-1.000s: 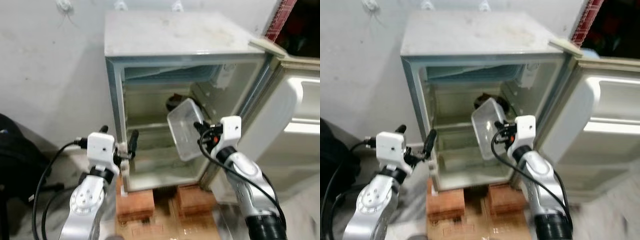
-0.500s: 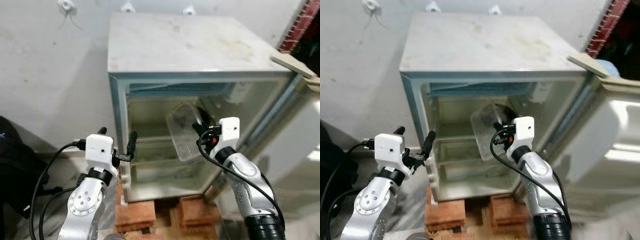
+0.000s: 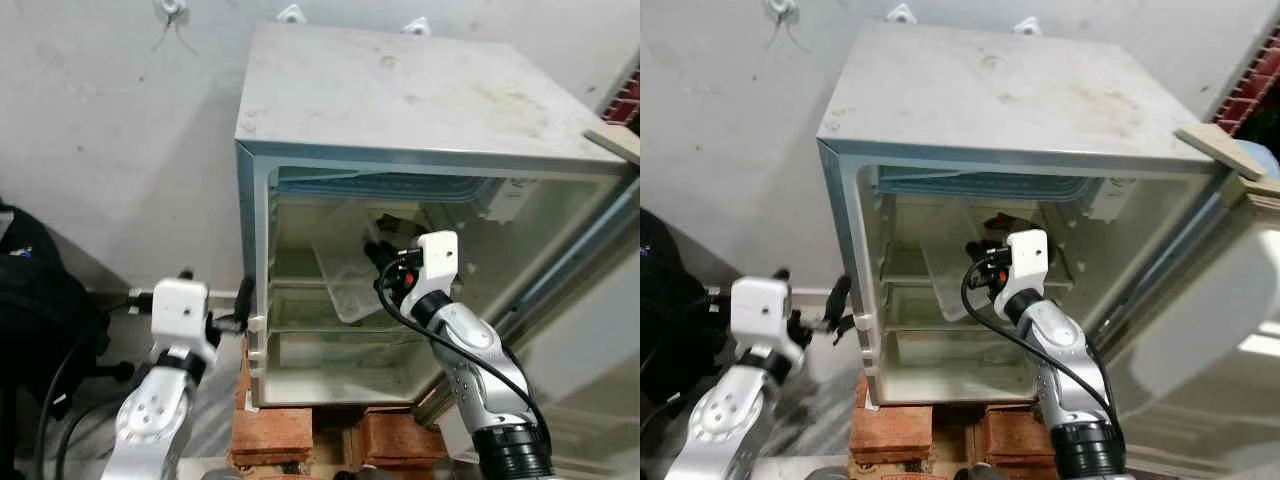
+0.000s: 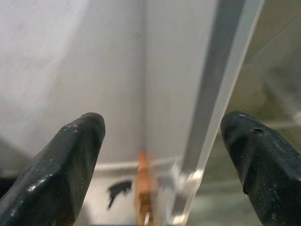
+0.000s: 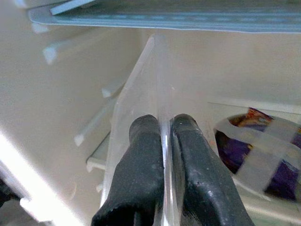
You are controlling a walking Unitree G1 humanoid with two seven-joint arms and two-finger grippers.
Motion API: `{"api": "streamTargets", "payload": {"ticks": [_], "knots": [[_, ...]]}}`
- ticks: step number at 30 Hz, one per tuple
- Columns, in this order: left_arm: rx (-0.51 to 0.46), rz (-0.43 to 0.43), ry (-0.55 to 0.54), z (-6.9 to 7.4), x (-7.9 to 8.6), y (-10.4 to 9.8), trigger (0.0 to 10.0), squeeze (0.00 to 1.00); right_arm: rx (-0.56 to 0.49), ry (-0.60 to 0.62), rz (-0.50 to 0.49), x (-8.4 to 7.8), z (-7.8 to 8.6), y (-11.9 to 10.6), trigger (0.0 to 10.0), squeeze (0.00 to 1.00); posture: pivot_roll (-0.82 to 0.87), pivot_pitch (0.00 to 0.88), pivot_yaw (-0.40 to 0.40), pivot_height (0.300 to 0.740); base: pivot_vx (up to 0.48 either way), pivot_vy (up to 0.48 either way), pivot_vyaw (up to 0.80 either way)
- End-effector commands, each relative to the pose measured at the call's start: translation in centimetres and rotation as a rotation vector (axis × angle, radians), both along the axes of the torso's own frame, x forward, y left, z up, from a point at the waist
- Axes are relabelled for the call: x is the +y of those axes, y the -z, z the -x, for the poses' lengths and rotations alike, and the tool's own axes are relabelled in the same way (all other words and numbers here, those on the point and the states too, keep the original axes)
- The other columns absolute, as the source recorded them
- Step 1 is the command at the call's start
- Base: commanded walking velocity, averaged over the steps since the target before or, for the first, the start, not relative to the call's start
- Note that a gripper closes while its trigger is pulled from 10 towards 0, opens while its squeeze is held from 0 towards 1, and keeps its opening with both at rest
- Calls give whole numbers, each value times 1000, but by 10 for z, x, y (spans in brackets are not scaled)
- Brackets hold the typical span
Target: Restocking fridge
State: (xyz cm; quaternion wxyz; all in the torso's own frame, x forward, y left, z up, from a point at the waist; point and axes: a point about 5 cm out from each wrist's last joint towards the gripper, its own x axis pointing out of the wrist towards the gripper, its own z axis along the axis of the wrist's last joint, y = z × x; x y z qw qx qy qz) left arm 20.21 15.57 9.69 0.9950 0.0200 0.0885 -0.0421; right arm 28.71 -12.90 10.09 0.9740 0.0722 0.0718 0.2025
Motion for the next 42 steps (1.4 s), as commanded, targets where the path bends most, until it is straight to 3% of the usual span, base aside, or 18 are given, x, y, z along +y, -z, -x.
{"api": "streamTargets", "payload": {"ticks": [1,2,7,14,21,31,37,42], "knots": [[37,-11,-18,2,2,3,10000,0,8,5,10,-3,-3,0,10000,0,135,0,-70,740,0,0,0],[129,-33,-45,9,10,14,10000,0,36,7,18,-2,-5,3,10000,0,147,0,-75,740,0,0,0],[207,-13,-41,26,17,22,10000,0,96,25,-17,1,-13,10,10000,0,172,0,-84,740,0,0,0],[189,-44,-36,41,17,15,10000,0,116,0,-49,21,-27,11,10000,0,206,39,-97,740,0,0,0],[179,-52,-44,48,17,9,10000,0,107,-12,-73,30,-40,7,10000,0,219,63,-104,740,0,0,0],[238,-13,-8,70,5,2,10000,0,136,38,-191,52,-61,-2,10000,0,267,152,-126,740,0,0,0],[271,-1,-22,91,0,-7,10000,0,181,154,-272,57,-78,-7,10000,0,306,224,-135,740,0,0,0],[283,5,-35,100,-2,-12,10000,0,198,231,-305,53,-84,-10,10000,0,324,251,-139,740,0,0,0]]}}
